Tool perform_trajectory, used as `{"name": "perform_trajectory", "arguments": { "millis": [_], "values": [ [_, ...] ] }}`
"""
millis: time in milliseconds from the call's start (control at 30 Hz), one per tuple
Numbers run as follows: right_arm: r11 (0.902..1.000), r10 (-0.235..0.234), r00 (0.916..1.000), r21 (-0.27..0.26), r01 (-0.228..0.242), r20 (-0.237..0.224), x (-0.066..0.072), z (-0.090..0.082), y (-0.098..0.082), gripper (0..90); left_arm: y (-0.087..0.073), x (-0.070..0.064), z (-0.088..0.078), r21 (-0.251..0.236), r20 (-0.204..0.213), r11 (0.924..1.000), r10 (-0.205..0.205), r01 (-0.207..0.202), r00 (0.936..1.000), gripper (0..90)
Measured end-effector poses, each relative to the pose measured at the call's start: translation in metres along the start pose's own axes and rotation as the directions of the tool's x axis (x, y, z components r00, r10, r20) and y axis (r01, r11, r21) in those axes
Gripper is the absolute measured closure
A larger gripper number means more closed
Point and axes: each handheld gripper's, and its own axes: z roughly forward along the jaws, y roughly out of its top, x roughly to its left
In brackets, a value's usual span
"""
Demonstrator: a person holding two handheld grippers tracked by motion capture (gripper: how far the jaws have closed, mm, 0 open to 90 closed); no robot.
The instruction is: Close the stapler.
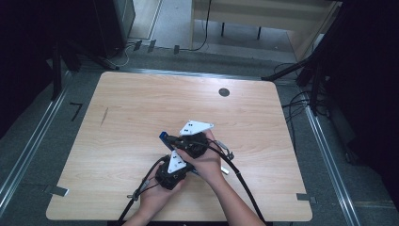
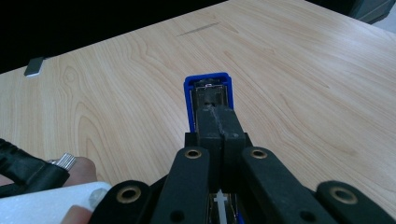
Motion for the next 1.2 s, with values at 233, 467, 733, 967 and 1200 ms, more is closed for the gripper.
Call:
{"name": "perform_trajectory", "arguments": {
  "millis": [233, 467, 733, 967, 1200],
  "values": [
    [0.9999, -0.001, 1.0000, 0.015, 0.001, -0.001, -0.001, 0.003, -0.002, 90.0, 0.000, 0.000, 0.000, 0.002, 0.000, 1.0000, 0.002, -0.002, 1.0000, 90.0],
    [0.9996, 0.014, 0.9997, 0.025, -0.014, -0.019, -0.004, 0.006, -0.005, 90.0, 0.000, 0.000, 0.000, 0.003, 0.002, 1.0000, 0.003, -0.003, 1.0000, 90.0],
    [0.9986, 0.024, 0.9993, 0.048, -0.023, -0.027, -0.007, 0.012, -0.011, 90.0, 0.000, 0.000, 0.000, 0.004, 0.003, 1.0000, 0.001, -0.001, 1.0000, 90.0],
    [0.9972, 0.032, 0.9991, 0.068, -0.030, -0.029, -0.008, 0.018, -0.015, 90.0, 0.000, 0.000, 0.000, 0.004, 0.002, 1.0000, 0.002, -0.002, 1.0000, 90.0],
    [0.9958, 0.033, 0.9991, 0.087, -0.030, -0.028, -0.009, 0.023, -0.018, 90.0, 0.000, 0.000, 0.000, 0.003, 0.003, 1.0000, 0.001, -0.001, 1.0000, 90.0]
  ]
}}
